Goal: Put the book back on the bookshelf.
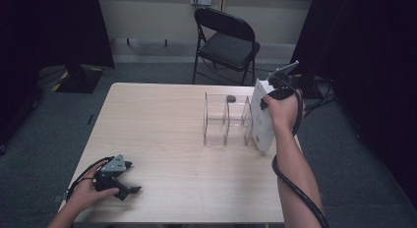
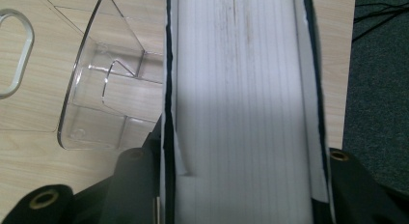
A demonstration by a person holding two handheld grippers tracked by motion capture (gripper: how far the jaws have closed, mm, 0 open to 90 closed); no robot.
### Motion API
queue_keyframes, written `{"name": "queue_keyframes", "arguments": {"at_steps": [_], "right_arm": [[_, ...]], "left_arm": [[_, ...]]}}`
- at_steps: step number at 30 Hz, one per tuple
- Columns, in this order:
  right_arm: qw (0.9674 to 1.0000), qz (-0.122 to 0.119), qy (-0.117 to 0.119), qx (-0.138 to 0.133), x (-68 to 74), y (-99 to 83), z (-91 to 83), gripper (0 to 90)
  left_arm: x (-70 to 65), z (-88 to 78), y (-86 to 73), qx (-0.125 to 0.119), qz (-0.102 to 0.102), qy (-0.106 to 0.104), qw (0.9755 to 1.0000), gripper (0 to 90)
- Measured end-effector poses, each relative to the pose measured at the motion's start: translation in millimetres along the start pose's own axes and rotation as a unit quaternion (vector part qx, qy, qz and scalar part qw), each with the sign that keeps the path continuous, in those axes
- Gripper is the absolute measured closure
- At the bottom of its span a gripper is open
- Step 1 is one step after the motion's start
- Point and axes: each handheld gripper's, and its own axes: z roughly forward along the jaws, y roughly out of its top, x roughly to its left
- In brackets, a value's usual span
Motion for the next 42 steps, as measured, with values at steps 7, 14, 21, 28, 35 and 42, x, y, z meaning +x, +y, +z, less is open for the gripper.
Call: {"name": "queue_keyframes", "arguments": {"at_steps": [7, 14, 21, 28, 35, 42], "right_arm": [[1.0000, -0.001, 0.002, -0.001, 3.0, 4.5, 2.9, 52.4], [1.0000, 0.000, 0.000, 0.000, 3.7, 7.7, 5.5, 52.4], [1.0000, -0.001, -0.001, -0.002, 3.4, 11.6, 6.5, 52.4], [1.0000, 0.000, -0.005, 0.000, 4.4, 15.2, 6.0, 52.5], [1.0000, 0.004, -0.008, -0.003, 2.0, 16.4, 7.2, 52.4], [0.9999, 0.006, -0.012, -0.002, 2.3, 16.9, 13.1, 52.4]], "left_arm": [[0.0, 0.0, 0.0, 0.000, 0.000, 0.000, 1.0000, 0.0], [0.2, 0.0, 0.0, 0.000, 0.000, -0.001, 1.0000, 0.0], [0.6, -0.1, -0.2, -0.001, 0.002, -0.003, 1.0000, 0.0], [0.8, -0.1, -0.3, -0.001, 0.003, -0.004, 1.0000, 0.0], [0.8, -0.1, -0.4, -0.001, 0.003, -0.004, 1.0000, 0.0], [0.8, -0.1, -0.4, -0.001, 0.003, -0.004, 1.0000, 0.0]]}}
